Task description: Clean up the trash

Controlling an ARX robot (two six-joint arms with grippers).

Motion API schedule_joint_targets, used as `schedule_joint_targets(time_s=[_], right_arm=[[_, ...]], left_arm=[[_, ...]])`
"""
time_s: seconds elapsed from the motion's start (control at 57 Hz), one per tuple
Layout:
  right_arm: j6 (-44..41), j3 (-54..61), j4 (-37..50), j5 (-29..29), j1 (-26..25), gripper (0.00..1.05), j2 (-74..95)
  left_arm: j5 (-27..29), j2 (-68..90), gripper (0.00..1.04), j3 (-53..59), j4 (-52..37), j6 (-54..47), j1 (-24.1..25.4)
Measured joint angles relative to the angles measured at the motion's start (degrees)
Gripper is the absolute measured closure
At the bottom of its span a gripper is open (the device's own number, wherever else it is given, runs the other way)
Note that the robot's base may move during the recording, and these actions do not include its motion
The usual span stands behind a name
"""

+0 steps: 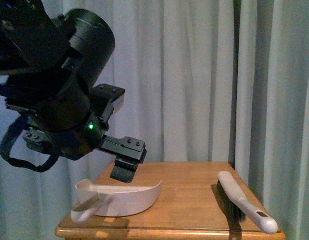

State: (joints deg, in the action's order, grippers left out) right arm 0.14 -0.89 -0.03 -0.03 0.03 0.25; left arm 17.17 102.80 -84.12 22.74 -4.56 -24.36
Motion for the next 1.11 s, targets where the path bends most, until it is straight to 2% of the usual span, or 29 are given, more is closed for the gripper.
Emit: schedule_joint_targets(time_s=[0.632, 1.105], right_arm=[[0.0, 0.0, 0.0, 0.0, 0.0, 0.07, 0.0], [0.0, 0.0, 0.0, 0.0, 0.0, 0.07, 0.0]], left_arm=[[-0.7, 10.8, 0.08, -1.7, -1.6, 3.0, 4.4], [-2.7, 12.5, 0.08, -1.2, -3.8, 3.4, 4.8]])
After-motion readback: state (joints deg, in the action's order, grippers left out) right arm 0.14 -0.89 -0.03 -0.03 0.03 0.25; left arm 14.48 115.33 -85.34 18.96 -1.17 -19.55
